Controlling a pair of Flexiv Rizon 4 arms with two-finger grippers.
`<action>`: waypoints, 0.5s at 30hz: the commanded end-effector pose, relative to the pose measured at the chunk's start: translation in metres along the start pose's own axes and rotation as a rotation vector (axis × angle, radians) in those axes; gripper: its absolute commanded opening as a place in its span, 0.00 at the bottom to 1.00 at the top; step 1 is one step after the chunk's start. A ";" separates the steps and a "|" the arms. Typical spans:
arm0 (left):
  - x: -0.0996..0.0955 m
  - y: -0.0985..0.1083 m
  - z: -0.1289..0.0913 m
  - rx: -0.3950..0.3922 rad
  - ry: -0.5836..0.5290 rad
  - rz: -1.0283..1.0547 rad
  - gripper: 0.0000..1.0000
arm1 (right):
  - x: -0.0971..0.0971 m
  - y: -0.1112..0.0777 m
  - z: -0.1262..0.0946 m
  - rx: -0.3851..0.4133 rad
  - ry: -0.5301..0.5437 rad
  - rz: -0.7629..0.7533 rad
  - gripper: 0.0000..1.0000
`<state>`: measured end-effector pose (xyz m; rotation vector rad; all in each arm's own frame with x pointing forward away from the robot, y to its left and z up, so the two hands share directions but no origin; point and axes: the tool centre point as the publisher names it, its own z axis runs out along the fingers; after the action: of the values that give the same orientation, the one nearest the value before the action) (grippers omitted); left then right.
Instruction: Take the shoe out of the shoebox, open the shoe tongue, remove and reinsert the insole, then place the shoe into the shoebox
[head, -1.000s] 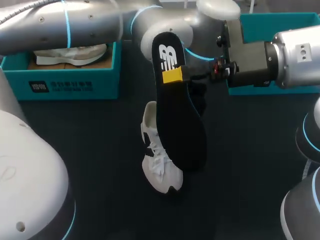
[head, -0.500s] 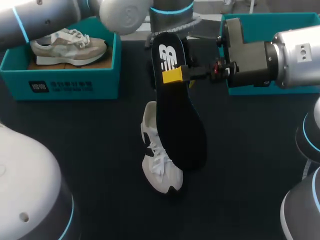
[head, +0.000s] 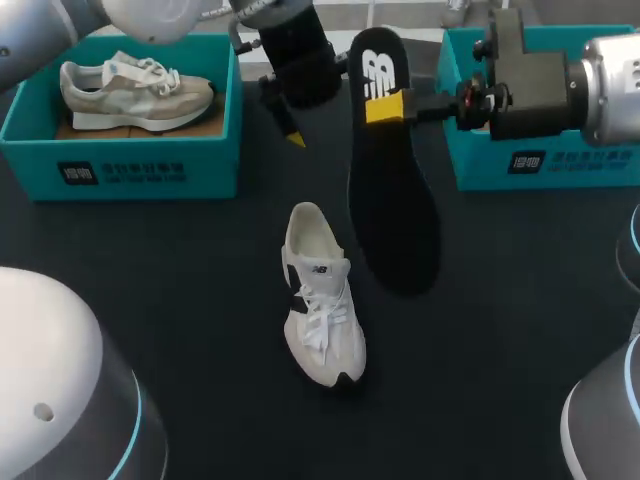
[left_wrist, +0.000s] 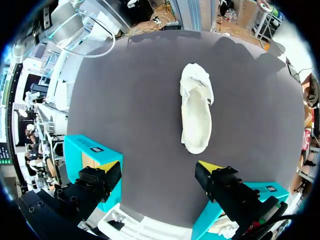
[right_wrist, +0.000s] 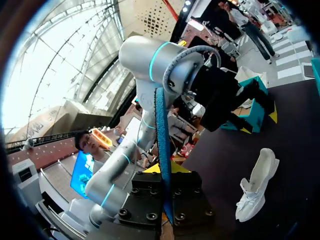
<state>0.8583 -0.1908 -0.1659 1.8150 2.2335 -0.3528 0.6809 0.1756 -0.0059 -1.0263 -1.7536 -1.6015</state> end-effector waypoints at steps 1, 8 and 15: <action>0.017 -0.007 -0.023 -0.004 -0.295 0.024 1.00 | -0.017 0.010 -0.029 -0.006 0.012 0.028 0.00; 0.036 -0.018 -0.055 -0.015 -0.453 0.065 1.00 | -0.065 0.019 -0.035 -0.072 0.042 0.194 0.00; 0.048 -0.027 -0.072 -0.023 -0.550 0.105 1.00 | -0.118 0.024 -0.033 -0.142 -0.023 0.450 0.00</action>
<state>0.8303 -0.1422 -0.1144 1.7749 2.0096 -0.4634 0.7522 0.1140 -0.0668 -1.2884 -1.3833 -1.4923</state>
